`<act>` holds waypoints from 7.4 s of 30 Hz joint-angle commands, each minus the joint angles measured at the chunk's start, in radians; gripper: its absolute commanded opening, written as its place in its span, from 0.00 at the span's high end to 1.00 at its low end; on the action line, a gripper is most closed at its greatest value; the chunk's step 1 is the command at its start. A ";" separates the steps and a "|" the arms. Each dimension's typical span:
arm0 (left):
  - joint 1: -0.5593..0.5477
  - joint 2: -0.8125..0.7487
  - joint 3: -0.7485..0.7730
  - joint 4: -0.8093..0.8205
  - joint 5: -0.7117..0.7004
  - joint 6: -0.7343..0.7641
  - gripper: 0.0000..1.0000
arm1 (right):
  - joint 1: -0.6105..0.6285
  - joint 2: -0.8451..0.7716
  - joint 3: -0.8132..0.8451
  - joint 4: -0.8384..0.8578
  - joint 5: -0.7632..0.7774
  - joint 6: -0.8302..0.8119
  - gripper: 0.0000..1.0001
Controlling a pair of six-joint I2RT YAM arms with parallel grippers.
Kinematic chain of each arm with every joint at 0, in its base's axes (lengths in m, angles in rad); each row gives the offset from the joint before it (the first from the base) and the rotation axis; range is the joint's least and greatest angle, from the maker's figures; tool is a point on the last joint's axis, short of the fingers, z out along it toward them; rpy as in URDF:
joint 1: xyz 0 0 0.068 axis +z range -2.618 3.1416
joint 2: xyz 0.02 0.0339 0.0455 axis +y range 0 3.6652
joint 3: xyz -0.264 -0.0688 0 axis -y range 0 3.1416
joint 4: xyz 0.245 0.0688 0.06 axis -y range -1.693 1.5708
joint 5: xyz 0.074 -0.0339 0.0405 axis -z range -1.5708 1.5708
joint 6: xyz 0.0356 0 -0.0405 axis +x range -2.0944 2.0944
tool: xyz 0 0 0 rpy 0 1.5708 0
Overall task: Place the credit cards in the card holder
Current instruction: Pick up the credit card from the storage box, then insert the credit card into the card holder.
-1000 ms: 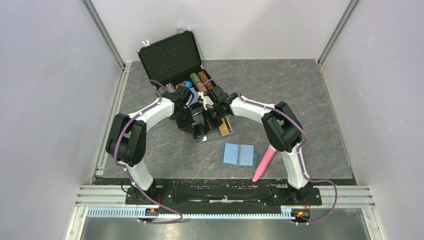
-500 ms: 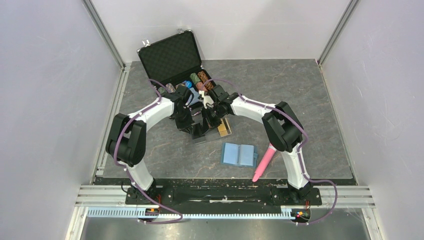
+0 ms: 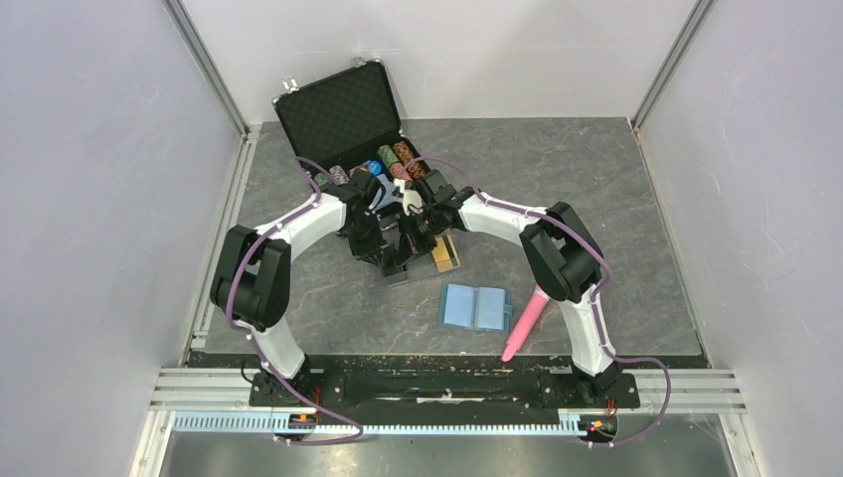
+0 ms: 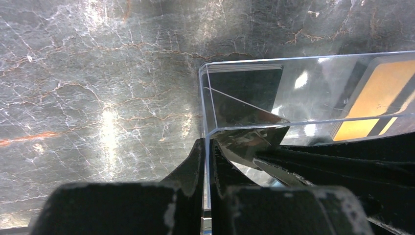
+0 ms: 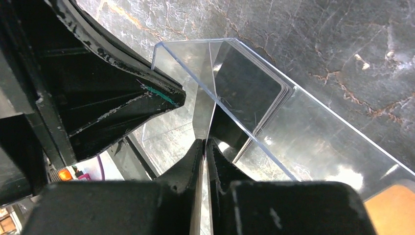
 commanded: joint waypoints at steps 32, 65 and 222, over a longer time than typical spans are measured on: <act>0.045 -0.096 -0.025 -0.069 -0.104 0.057 0.96 | -0.081 -0.209 -0.021 0.045 -0.101 0.003 1.00; -0.324 -0.261 -0.153 0.201 0.129 -0.027 0.53 | -0.368 -0.895 -0.944 0.223 -0.130 0.137 1.00; -0.448 0.163 -0.029 0.172 0.103 -0.072 0.98 | -0.233 -0.583 -0.867 0.180 0.038 0.010 0.45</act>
